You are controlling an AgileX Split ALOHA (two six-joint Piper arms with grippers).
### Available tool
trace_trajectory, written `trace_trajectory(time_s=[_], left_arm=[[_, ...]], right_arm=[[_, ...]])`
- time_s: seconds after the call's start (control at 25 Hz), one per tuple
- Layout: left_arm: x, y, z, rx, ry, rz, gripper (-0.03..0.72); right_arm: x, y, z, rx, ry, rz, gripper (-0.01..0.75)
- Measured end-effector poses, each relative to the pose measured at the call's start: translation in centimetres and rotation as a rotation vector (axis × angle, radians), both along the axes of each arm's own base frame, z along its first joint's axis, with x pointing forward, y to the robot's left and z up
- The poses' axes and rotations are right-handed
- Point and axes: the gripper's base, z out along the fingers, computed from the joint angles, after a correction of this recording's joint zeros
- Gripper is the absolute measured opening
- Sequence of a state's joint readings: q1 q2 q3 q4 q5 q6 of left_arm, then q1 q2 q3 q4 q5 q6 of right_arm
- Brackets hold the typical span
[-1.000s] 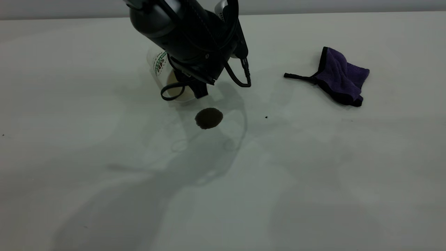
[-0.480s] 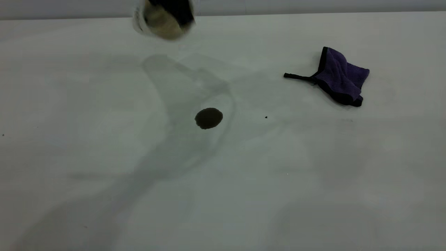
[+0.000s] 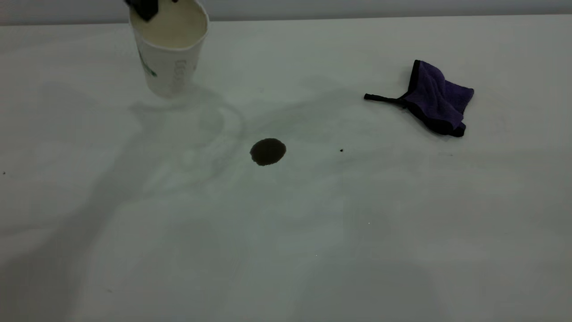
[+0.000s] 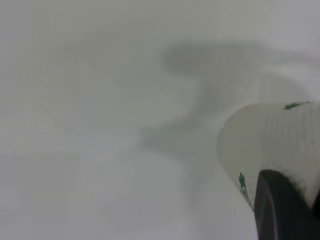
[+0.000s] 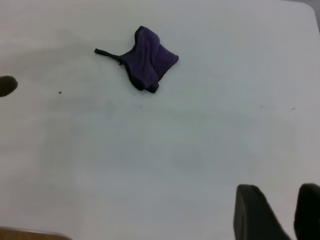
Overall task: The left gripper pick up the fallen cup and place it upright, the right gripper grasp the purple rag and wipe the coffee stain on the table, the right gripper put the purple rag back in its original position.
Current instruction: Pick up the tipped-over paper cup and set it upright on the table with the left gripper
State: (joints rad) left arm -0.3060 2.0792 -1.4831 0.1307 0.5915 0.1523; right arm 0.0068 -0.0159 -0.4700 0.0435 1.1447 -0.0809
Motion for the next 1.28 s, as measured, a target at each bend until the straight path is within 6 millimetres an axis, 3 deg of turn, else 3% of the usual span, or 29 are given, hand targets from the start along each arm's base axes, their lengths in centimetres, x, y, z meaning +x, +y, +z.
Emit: trace_trajectory(time_s=[0.32, 0.52, 0.72, 0.88, 1.16, 1.28], left_arm=[[2.0, 5.0, -4.0, -0.284, 0.087, 0.206, 0.015], [2.5, 5.9, -6.4, -0.343, 0.112, 0.275, 0.016], [2.8, 5.9, -7.0, -0.359, 0.090, 0.295, 0.052], [2.9, 5.9, -7.0, -0.360, 0.084, 0.297, 0.181], [2.8, 5.9, -6.9, -0.361, 0.087, 0.296, 0.547], [2.6, 5.8, -5.7, -0.367, 0.097, 0.285, 0.680]], right_arm=[[0.0, 0.0, 0.0, 0.000, 0.000, 0.000, 0.238], [0.0, 0.0, 0.0, 0.000, 0.000, 0.000, 0.238], [0.0, 0.0, 0.0, 0.000, 0.000, 0.000, 0.238], [0.0, 0.0, 0.0, 0.000, 0.000, 0.000, 0.238], [0.0, 0.0, 0.0, 0.000, 0.000, 0.000, 0.238], [0.0, 0.0, 0.0, 0.000, 0.000, 0.000, 0.238]])
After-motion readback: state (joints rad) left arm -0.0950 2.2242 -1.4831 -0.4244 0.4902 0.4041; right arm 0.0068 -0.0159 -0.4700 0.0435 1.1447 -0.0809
